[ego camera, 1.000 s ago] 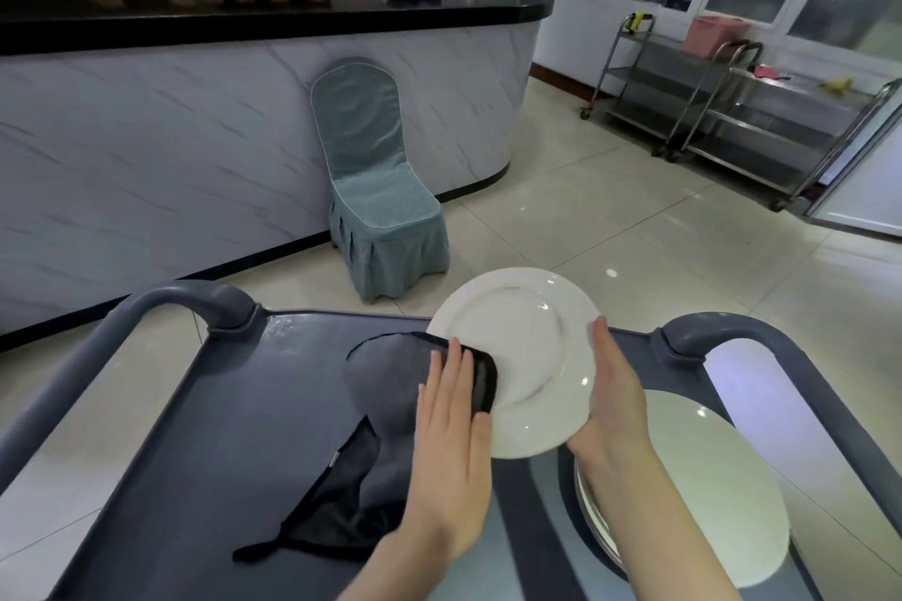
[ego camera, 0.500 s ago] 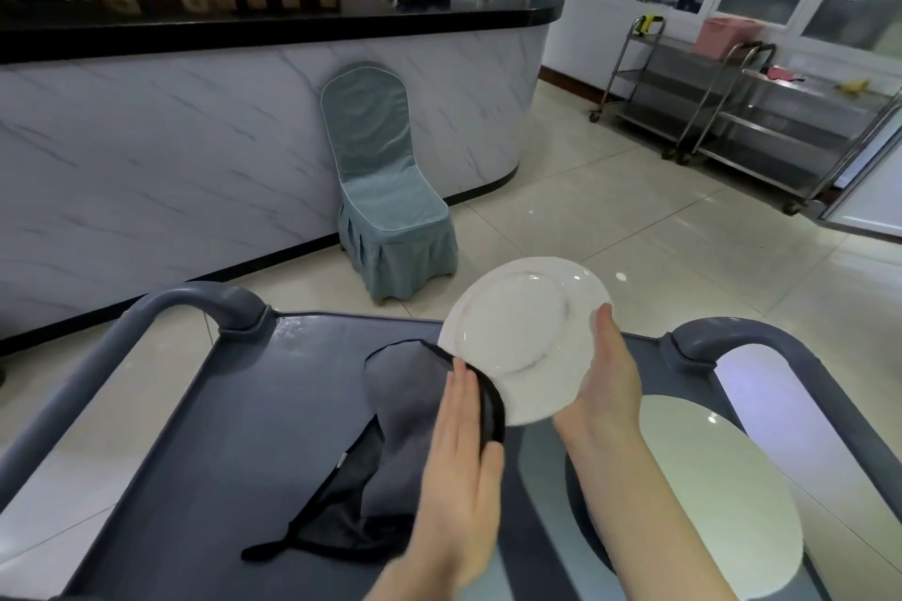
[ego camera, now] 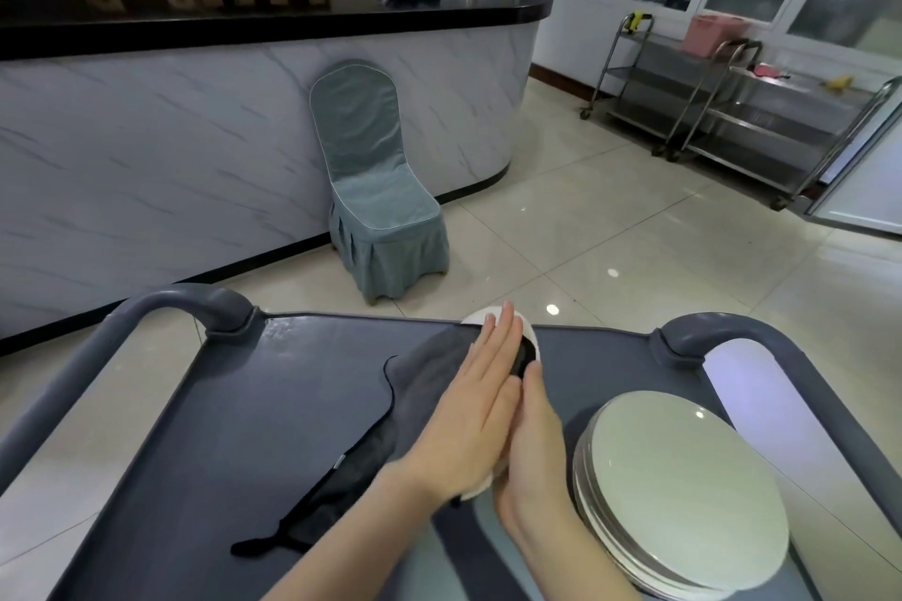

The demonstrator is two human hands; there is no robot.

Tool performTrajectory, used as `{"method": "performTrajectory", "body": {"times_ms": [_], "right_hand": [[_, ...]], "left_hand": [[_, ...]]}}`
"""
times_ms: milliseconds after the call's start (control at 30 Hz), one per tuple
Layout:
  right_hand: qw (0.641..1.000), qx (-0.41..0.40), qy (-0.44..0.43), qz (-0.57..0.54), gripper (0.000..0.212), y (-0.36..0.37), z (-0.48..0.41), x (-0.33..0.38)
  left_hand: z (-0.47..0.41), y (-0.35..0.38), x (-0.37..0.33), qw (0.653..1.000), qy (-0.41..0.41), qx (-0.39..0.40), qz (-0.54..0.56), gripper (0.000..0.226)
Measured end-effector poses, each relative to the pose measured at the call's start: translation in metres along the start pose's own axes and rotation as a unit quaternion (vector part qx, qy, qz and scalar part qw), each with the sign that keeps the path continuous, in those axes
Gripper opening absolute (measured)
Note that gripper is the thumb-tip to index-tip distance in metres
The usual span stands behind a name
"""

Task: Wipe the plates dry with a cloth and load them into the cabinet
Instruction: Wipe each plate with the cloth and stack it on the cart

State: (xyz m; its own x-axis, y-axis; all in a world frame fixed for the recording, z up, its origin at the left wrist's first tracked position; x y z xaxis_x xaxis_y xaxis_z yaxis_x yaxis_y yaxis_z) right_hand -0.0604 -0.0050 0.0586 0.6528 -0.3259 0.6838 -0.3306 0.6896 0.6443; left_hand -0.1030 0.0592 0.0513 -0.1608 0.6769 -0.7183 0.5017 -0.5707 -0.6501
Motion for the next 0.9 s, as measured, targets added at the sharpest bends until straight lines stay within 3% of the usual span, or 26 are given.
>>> {"method": "performTrajectory", "body": {"times_ms": [100, 300, 567, 733, 833, 900], "right_hand": [[1.000, -0.009, -0.008, 0.023, 0.036, -0.001, -0.001, 0.003], [0.999, -0.035, 0.002, 0.009, 0.037, -0.003, -0.009, 0.024], [0.997, -0.002, 0.027, 0.065, 0.041, -0.007, 0.000, 0.010], [1.000, -0.005, 0.020, -0.005, 0.048, -0.005, -0.010, 0.027], [0.999, 0.012, 0.029, -0.012, 0.041, -0.008, -0.007, 0.023], [0.999, 0.033, 0.024, 0.019, 0.033, -0.008, -0.005, 0.019]], "left_hand": [[-0.005, -0.007, -0.001, 1.000, -0.005, -0.010, -0.007, 0.053], [0.026, 0.019, -0.007, 0.991, 0.017, 0.022, -0.131, 0.061], [-0.011, -0.004, 0.002, 0.996, -0.030, -0.030, -0.081, 0.052], [0.024, 0.025, -0.005, 0.976, 0.012, -0.004, -0.220, 0.061], [0.016, 0.020, -0.004, 0.984, 0.001, -0.010, -0.176, 0.059], [0.003, 0.008, -0.002, 0.996, -0.026, -0.021, -0.082, 0.053]]}}
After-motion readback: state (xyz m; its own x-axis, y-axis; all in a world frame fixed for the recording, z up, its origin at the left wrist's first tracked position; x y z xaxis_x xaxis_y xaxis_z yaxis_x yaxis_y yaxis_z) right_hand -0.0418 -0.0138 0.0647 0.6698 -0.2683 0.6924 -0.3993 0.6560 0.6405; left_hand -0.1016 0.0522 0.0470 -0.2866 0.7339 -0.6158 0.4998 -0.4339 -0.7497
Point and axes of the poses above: each hand's wrist, its own z-axis away from the middle knuckle, its own y-axis out of the palm, x = y × z, the point moved 1 cm from there along -z, towards the middle knuckle, and after that the axes turned 14 degrees about -z, right-handed, at the moved point
